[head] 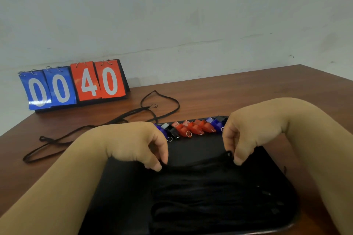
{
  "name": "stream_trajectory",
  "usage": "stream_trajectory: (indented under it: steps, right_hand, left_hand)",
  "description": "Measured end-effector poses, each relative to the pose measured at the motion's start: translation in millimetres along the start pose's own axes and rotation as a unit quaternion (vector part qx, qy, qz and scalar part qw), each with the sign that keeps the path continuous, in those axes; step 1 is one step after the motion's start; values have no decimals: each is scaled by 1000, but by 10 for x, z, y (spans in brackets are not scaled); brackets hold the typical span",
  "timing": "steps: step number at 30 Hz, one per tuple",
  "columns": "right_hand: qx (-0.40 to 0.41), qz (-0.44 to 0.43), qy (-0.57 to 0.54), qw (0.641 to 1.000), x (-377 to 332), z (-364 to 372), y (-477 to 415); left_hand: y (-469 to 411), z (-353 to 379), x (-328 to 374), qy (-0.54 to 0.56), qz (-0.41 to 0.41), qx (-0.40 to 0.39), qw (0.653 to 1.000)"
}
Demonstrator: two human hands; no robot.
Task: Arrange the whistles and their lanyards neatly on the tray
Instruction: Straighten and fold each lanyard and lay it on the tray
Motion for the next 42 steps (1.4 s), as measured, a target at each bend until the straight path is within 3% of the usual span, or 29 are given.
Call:
stream_trajectory:
  steps: [9, 12, 16, 31, 38, 42]
  right_hand:
    - [135, -4, 1, 991, 22, -121, 61]
    - [177, -61, -2, 982, -56, -111, 20]
    - [124, -103, -9, 987, -196, 32, -78]
    - [-33, -84, -49, 995, -196, 164, -26]
    - [-30, -84, -10, 996, -188, 157, -31]
    - [26, -94, -32, 995, -187, 120, -42]
  left_hand:
    - [-29, -23, -8, 7, 3, 34, 999]
    - [-46, -34, -3, 6, 13, 55, 998]
    - [-55, -19, 13, 16, 25, 49, 998]
    - [-77, 53, 54, 42, 48, -6, 998]
    - [-33, 68, 102, 9, 38, -36, 999]
    - [-24, 60, 89, 2, 40, -30, 999]
Point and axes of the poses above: each hand's wrist, its own y-axis away from the middle knuckle, its own z-axis out of the palm, x = y × z, the point moved 4 cm from there along -y, towards the middle knuckle, and after that the axes turned 4 degrees about -y, right-handed, at the moved point
